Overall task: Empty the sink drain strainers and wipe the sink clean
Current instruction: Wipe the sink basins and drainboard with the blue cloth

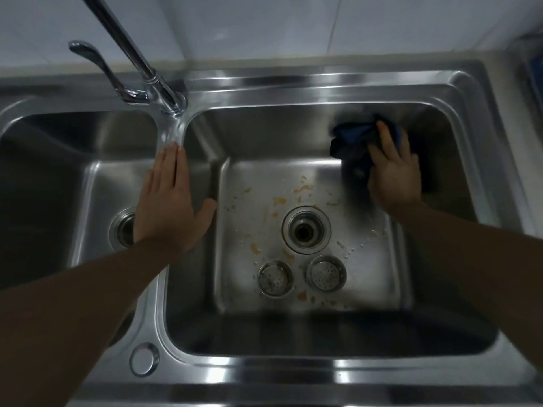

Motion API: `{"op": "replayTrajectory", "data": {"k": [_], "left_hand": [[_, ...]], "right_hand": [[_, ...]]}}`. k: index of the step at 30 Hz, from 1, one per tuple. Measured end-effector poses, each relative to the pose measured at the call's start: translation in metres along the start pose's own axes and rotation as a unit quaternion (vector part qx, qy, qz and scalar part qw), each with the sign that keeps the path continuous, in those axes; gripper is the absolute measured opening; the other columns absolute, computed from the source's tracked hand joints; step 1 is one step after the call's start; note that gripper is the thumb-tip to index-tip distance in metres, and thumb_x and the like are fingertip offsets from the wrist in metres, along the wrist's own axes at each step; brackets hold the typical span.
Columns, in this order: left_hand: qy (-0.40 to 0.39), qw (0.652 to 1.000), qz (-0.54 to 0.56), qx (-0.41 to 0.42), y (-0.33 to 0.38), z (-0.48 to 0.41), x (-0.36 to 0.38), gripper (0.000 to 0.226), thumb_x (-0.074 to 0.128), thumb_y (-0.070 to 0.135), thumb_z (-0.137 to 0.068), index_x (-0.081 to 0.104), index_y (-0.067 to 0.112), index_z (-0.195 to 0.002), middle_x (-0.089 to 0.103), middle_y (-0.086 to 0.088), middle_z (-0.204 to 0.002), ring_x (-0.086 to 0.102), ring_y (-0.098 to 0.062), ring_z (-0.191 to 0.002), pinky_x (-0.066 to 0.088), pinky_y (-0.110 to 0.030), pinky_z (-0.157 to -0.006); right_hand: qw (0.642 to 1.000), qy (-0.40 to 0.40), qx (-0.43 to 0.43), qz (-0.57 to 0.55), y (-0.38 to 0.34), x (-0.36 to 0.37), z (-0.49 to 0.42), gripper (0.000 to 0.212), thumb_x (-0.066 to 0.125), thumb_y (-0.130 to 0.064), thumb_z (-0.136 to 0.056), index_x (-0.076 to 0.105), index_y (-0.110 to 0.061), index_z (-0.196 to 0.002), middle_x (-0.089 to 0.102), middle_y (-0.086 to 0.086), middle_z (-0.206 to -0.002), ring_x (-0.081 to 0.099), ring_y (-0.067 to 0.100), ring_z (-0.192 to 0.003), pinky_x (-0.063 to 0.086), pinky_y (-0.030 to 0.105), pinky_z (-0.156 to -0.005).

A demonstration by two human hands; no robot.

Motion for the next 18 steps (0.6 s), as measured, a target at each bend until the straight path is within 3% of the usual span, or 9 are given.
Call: {"op": "replayTrajectory", "data": {"k": [2, 5, 9, 12, 15, 17, 18], "left_hand": [[0.004, 1.000, 0.000, 0.001, 0.001, 0.000, -0.001, 0.097, 0.043, 0.049, -0.081, 0.005, 0.003, -0.158, 0.001, -0.013, -0.167, 0.001, -0.027, -0.154, 0.008, -0.043, -0.125], [0.007, 1.000, -0.005, 0.000, 0.000, -0.001, 0.000, 0.096, 0.043, 0.050, -0.082, 0.004, 0.005, -0.158, 0.001, -0.012, -0.167, 0.000, -0.026, -0.155, 0.008, -0.041, -0.125], [0.008, 1.000, -0.006, -0.002, -0.003, -0.001, 0.003, 0.095, 0.040, 0.051, -0.083, 0.002, 0.007, -0.158, -0.001, -0.010, -0.167, -0.001, -0.024, -0.155, 0.007, -0.039, -0.124], [0.011, 1.000, 0.000, 0.001, -0.002, -0.001, 0.002, 0.092, 0.038, 0.049, -0.084, 0.003, 0.006, -0.158, 0.000, -0.011, -0.167, -0.001, -0.025, -0.155, 0.007, -0.040, -0.125], [0.013, 1.000, 0.015, 0.002, -0.002, -0.001, 0.001, 0.087, 0.032, 0.045, -0.086, 0.003, 0.006, -0.158, -0.001, -0.010, -0.167, -0.003, -0.023, -0.155, 0.006, -0.039, -0.125], [0.014, 0.999, 0.029, 0.003, -0.002, -0.001, 0.000, 0.084, 0.028, 0.042, -0.086, 0.002, 0.007, -0.159, -0.003, -0.008, -0.167, -0.005, -0.021, -0.154, 0.003, -0.038, -0.126], [0.015, 0.999, 0.038, 0.004, -0.002, -0.001, 0.000, 0.083, 0.027, 0.041, -0.087, 0.002, 0.007, -0.159, -0.003, -0.008, -0.167, -0.006, -0.020, -0.154, 0.003, -0.038, -0.126]], "right_hand": [[0.993, -0.022, 0.102, -0.051, 0.010, 0.023, 0.013, 0.048, 0.052, -0.008, -0.089, 0.054, -0.005, -0.137, 0.027, 0.019, -0.159, 0.033, 0.050, -0.133, 0.037, 0.052, -0.101], [0.966, -0.122, 0.218, -0.071, 0.022, 0.063, 0.024, 0.043, 0.048, -0.029, -0.096, 0.058, -0.010, -0.134, 0.039, 0.023, -0.147, 0.036, 0.042, -0.128, 0.033, 0.046, -0.106], [0.967, -0.139, 0.213, -0.030, -0.018, 0.079, 0.008, 0.056, 0.041, -0.054, -0.098, 0.055, -0.015, -0.135, 0.037, 0.024, -0.149, 0.034, 0.042, -0.131, 0.029, 0.042, -0.105], [0.978, -0.106, 0.162, -0.083, -0.086, 0.080, 0.007, 0.054, 0.042, -0.051, -0.099, 0.056, -0.013, -0.134, 0.041, 0.026, -0.142, 0.040, 0.040, -0.123, 0.032, 0.040, -0.099], [0.987, -0.099, -0.022, -0.125, -0.163, 0.083, 0.016, 0.048, 0.051, -0.041, -0.098, 0.056, -0.015, -0.138, 0.046, 0.021, -0.140, 0.046, 0.041, -0.116, 0.039, 0.043, -0.094], [0.972, -0.100, -0.159, -0.142, -0.187, 0.086, 0.017, 0.043, 0.061, -0.032, -0.094, 0.061, -0.015, -0.133, 0.049, 0.019, -0.140, 0.050, 0.044, -0.112, 0.042, 0.045, -0.091], [0.970, -0.093, -0.182, -0.133, -0.187, 0.089, 0.012, 0.042, 0.063, -0.030, -0.092, 0.062, -0.016, -0.132, 0.049, 0.019, -0.142, 0.050, 0.044, -0.113, 0.042, 0.046, -0.090]]}}
Point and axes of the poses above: each hand's wrist, its own z-axis away from the middle knuckle, its own x-axis out of the palm, y = z × x, the point moved 7 cm from there along -z, towards the middle knuckle
